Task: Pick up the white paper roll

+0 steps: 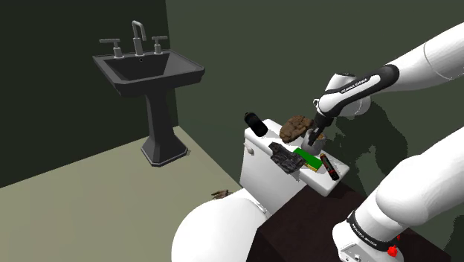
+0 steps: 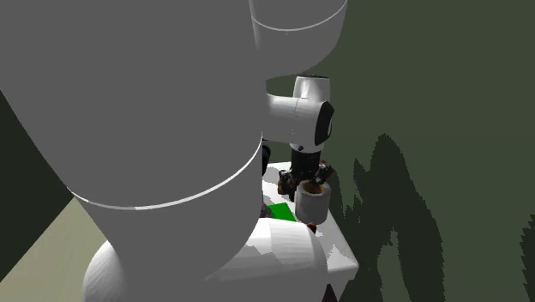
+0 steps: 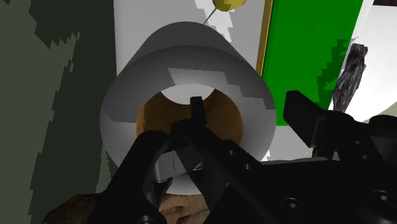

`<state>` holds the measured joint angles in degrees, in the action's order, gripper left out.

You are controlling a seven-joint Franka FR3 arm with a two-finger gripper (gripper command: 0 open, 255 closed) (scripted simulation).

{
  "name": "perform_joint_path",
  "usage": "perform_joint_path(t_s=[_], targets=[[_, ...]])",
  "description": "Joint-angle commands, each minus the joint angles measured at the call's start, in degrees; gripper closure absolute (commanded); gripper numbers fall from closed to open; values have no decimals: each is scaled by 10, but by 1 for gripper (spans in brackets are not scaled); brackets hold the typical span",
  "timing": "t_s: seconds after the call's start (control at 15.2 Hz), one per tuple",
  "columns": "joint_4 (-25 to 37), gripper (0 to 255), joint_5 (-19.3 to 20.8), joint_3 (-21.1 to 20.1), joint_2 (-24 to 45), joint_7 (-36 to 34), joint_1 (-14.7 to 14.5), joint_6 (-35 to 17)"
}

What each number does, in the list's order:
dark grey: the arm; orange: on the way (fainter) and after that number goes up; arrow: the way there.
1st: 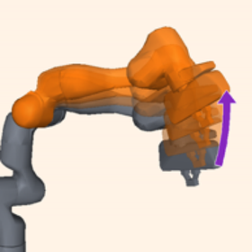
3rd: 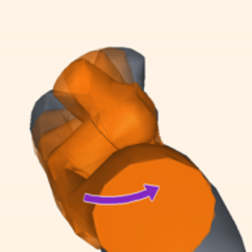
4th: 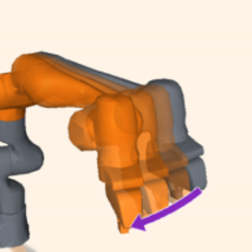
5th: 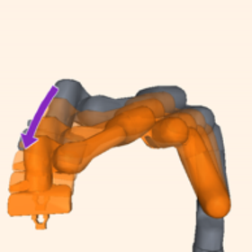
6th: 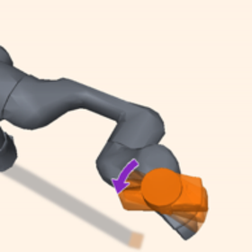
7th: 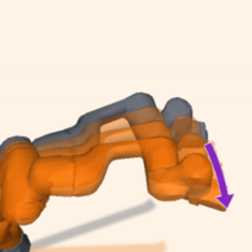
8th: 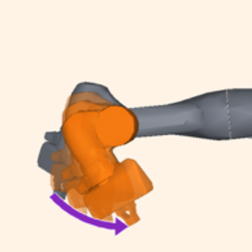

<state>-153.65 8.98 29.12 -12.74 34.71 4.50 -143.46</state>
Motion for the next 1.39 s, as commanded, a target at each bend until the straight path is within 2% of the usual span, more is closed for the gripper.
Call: perform_joint_path(t_s=[0.0, 0.53, 1.32], targets=[[0, 255, -1, 0, 2, 0, -1, -2], [-1, 255, -2, 1, 3, 1, -1, -4], [35, 255, 25, -24, -82, -23, 14, 113]])
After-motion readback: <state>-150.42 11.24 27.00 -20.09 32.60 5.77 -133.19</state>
